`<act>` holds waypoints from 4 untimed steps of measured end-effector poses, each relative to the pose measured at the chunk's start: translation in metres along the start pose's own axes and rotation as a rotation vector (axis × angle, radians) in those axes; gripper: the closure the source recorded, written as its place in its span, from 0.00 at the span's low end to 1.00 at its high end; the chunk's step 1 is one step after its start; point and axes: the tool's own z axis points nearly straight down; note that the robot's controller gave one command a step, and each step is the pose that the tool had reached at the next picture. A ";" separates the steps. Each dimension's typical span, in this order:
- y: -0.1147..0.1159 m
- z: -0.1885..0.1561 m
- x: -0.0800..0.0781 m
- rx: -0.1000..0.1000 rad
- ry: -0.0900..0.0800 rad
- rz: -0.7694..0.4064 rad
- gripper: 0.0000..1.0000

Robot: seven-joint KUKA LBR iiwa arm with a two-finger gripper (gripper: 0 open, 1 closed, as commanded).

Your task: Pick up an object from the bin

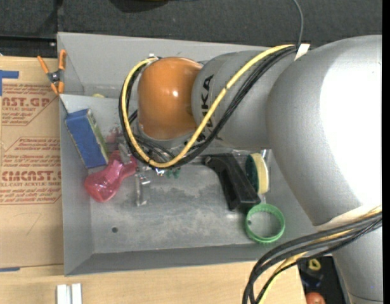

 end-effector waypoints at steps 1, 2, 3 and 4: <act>0.019 -0.033 -0.010 0.000 -0.006 -0.173 0.00; 0.047 0.002 -0.008 -0.002 -0.016 -0.383 0.00; 0.040 0.044 -0.012 -0.002 -0.007 -0.491 0.00; 0.051 0.044 -0.018 0.005 -0.012 -0.639 1.00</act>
Offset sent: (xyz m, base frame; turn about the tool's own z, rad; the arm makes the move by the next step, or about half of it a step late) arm -0.0048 0.0464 -0.0015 -0.3848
